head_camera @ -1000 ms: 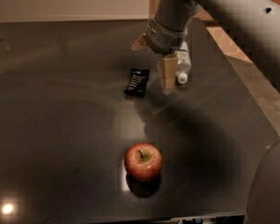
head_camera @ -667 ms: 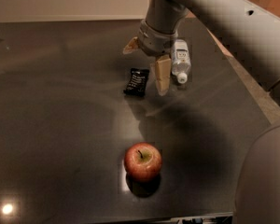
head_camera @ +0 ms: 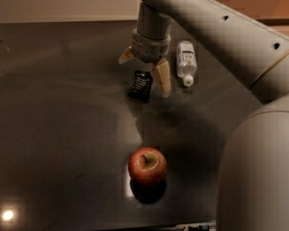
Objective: Pick rxbar chocolate
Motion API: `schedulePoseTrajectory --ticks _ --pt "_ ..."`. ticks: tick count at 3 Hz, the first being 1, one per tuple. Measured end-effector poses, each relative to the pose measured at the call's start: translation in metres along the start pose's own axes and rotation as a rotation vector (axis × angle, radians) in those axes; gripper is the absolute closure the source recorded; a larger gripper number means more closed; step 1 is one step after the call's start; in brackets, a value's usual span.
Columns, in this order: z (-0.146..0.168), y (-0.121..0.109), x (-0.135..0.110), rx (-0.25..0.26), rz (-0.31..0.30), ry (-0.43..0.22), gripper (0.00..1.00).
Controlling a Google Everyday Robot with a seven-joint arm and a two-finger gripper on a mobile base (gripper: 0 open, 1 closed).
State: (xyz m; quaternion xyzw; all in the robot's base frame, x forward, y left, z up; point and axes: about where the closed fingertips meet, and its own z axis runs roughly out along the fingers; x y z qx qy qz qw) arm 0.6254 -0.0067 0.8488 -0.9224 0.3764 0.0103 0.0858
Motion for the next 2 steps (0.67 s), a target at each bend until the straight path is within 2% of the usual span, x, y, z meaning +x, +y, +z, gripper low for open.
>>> schedulePoseTrajectory --ticks 2 --pt "0.0182 -0.0001 0.0121 -0.090 -0.124 0.058 0.00"
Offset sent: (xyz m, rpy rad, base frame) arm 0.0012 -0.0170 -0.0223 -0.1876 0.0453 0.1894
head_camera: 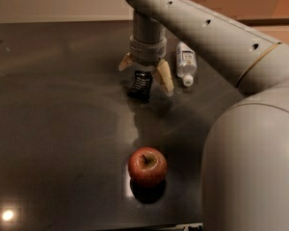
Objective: Pick rxbar chocolate
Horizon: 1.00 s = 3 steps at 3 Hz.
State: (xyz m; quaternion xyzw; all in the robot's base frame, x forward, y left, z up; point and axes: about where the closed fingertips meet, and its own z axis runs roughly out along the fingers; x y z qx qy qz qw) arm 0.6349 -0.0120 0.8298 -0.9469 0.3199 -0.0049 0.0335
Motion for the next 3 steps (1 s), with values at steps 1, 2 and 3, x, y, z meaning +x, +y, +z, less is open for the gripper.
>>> schedulePoseTrajectory --ticks 1,2,3 --pt "0.0035 -0.0014 -0.0008 -0.007 -0.033 0.000 0.15" --pt "0.0071 -0.0026 -0.0030 -0.012 -0.057 -0.002 0.33" --pt "0.0088 -0.0020 -0.0042 -0.019 -0.071 -0.004 0.55"
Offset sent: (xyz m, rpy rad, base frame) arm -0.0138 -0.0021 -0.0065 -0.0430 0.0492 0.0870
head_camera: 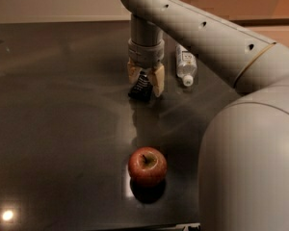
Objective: Pick rxbar chocolate
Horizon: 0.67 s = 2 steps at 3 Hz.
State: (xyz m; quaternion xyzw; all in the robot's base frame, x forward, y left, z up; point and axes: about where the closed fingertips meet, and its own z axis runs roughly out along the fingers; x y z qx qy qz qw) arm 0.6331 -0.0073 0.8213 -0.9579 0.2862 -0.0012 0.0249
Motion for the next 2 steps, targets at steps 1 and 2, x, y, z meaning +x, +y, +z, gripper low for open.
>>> schedulePoseTrajectory --ticks 1,2 --pt "-0.0050 -0.0002 -0.0001 0.000 0.000 0.000 0.79" --pt "-0.0053 0.0000 -0.0002 0.000 0.000 0.000 1.00"
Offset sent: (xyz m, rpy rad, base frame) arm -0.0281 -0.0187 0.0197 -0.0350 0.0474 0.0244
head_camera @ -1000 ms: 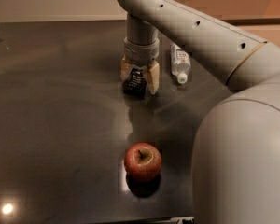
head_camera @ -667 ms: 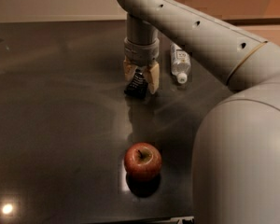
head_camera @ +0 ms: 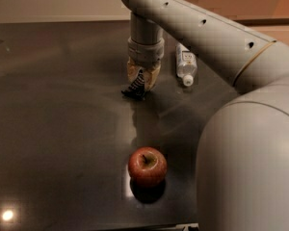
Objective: Pick rxbar chocolate
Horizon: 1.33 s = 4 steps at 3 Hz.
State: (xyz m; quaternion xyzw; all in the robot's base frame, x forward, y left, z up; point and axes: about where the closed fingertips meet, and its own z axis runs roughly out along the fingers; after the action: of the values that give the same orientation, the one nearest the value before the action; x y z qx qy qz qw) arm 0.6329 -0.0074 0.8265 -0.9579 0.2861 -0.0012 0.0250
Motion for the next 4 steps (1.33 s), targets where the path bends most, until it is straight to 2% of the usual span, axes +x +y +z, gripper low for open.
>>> schedulePoseTrajectory --ticks 1,2,3,4 --pt "-0.015 0.009 -0.006 0.015 0.043 -0.022 1.00" --pt "-0.038 0.019 -0.014 0.041 0.123 -0.076 1.00" --pt "-0.061 0.030 -0.033 0.079 0.183 -0.140 1.00" --pt "-0.087 0.043 -0.061 0.123 0.208 -0.212 1.00"
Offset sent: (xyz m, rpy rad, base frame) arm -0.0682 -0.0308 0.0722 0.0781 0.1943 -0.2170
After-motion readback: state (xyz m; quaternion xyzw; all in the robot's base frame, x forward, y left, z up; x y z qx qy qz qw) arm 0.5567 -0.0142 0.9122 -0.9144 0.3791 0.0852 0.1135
